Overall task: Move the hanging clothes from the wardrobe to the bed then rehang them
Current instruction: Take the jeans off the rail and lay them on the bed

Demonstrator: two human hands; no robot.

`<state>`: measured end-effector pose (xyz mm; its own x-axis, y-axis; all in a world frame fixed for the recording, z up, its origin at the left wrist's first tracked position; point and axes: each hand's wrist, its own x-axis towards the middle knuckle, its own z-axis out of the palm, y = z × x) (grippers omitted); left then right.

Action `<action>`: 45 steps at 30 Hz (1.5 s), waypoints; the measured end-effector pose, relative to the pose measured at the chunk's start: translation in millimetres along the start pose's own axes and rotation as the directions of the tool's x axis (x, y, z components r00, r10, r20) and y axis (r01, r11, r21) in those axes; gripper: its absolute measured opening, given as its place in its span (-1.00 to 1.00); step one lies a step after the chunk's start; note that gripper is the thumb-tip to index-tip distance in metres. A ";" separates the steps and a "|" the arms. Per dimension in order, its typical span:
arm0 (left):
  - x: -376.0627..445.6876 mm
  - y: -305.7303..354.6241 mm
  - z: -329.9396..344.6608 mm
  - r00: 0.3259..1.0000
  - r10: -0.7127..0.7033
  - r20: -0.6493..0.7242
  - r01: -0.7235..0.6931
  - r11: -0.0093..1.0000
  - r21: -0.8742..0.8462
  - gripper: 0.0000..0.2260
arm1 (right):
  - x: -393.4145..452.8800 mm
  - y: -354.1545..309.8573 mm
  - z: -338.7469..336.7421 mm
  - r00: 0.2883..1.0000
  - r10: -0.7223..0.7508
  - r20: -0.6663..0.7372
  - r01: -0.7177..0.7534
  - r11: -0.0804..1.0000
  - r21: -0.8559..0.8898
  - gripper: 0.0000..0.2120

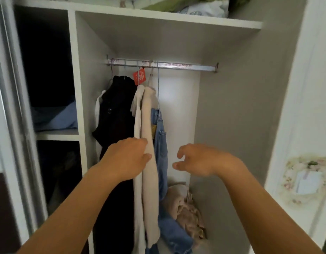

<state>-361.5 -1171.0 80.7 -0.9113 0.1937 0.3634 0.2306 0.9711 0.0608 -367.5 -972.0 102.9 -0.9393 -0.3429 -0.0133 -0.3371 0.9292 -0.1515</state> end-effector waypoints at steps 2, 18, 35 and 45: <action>31.4 -2.2 2.2 0.994 0.023 -0.107 -0.022 1.000 0.008 -0.72 | 34.7 3.1 -16.3 0.998 0.011 -0.061 -0.012 1.000 -0.004 -0.53; 197.4 -32.8 13.0 0.920 0.231 -0.317 -0.256 0.966 -0.040 -0.87 | 248.7 -41.4 -127.1 0.831 0.162 -0.533 -0.106 0.985 0.133 -0.80; 213.7 -39.4 19.5 0.851 0.299 -0.431 -0.352 0.935 -0.047 -0.84 | 299.2 -9.2 -135.4 0.734 0.270 -0.623 -0.230 0.962 0.146 -0.75; 212.9 -44.8 31.3 0.822 0.313 -0.475 -0.412 0.903 -0.118 -0.88 | 317.3 2.0 -149.4 0.740 0.264 -0.619 -0.179 0.964 0.196 -0.74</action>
<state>-576.6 -1168.9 126.3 -0.5150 0.3973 0.7595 0.6244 0.7810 0.0148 -675.9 -1058.3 246.0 -0.8235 0.0765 0.5622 -0.1440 0.9303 -0.3375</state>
